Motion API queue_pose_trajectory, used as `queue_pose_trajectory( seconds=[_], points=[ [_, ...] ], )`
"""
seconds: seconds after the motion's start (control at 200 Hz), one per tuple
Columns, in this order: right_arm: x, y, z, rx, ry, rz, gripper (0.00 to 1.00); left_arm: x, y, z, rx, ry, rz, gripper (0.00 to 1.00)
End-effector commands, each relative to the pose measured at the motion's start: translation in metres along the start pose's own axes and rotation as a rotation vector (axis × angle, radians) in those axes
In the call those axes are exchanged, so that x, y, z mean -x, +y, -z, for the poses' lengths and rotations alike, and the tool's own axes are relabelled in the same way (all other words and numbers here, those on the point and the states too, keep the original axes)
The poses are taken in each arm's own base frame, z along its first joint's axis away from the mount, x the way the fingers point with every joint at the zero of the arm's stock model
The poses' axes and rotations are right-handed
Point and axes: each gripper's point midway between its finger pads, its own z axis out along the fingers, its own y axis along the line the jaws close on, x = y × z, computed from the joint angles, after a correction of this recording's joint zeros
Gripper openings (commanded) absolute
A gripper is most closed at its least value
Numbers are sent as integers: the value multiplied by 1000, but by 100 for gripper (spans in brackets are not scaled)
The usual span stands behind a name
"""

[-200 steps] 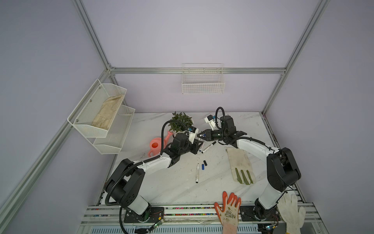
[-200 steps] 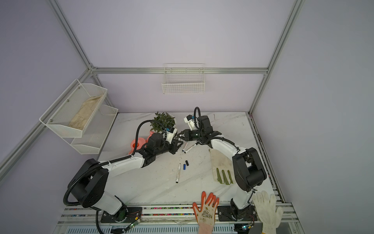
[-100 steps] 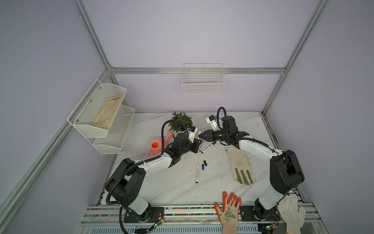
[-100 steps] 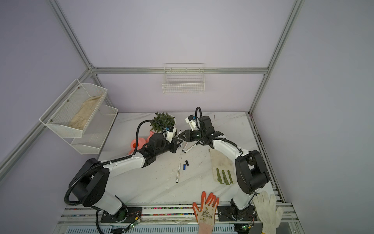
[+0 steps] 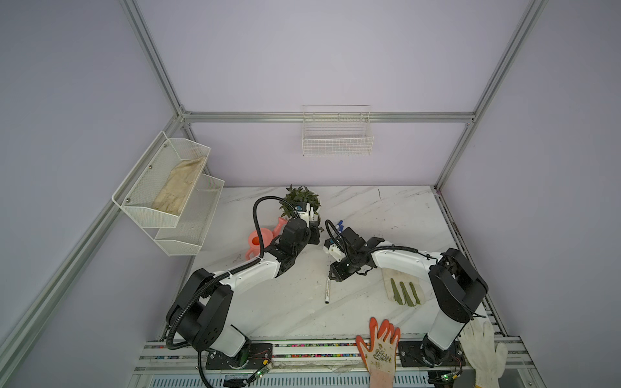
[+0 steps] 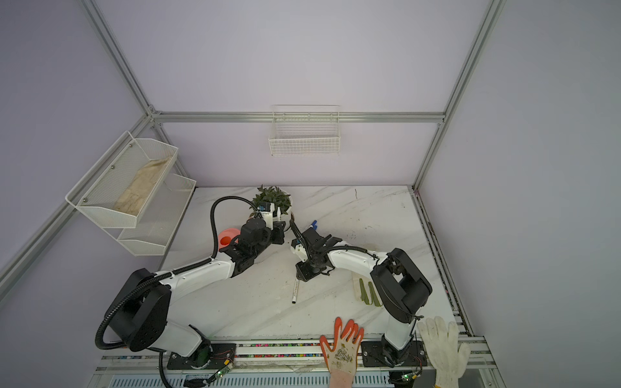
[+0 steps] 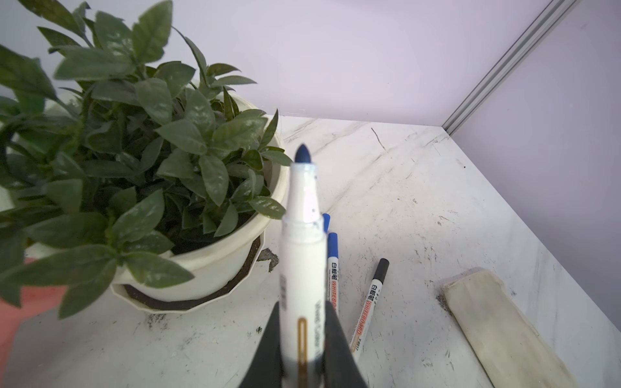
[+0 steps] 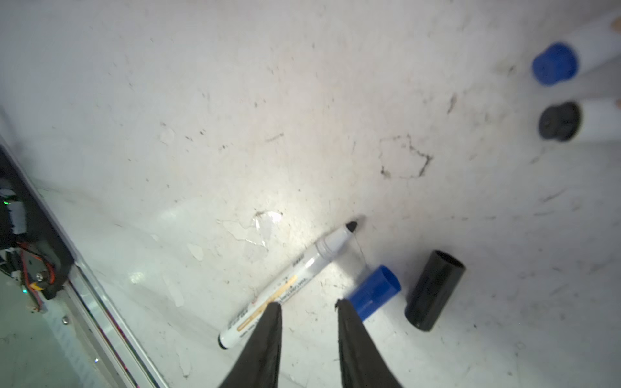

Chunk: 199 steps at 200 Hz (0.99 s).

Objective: Insert the pens into the pen caps

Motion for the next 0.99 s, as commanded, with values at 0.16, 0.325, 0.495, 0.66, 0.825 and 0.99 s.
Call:
queue_pose_trajectory(
  seconds=[0.16, 0.325, 0.495, 0.66, 0.825, 0.99],
  points=[
    [-10, -18, -4, -79, 34, -29, 33, 24, 1, 18, 1, -79, 14, 0],
    [-8, -21, -12, -89, 40, -35, 33, 17, 5, 19, 8, -68, 8, 0],
    [-13, -28, -21, -135, 75, -38, 33, 26, 4, 29, -1, -100, 11, 0],
    [-20, -33, -25, -192, 107, -21, 18, 24, 3, 27, -4, -95, 4, 0],
    [-16, -27, -7, -203, 85, 20, 2, 25, 0, 24, -19, -97, -1, 0],
    [-4, -23, 28, -244, 42, 84, 1, 14, -1, 12, -27, -74, -10, 0]
  ],
)
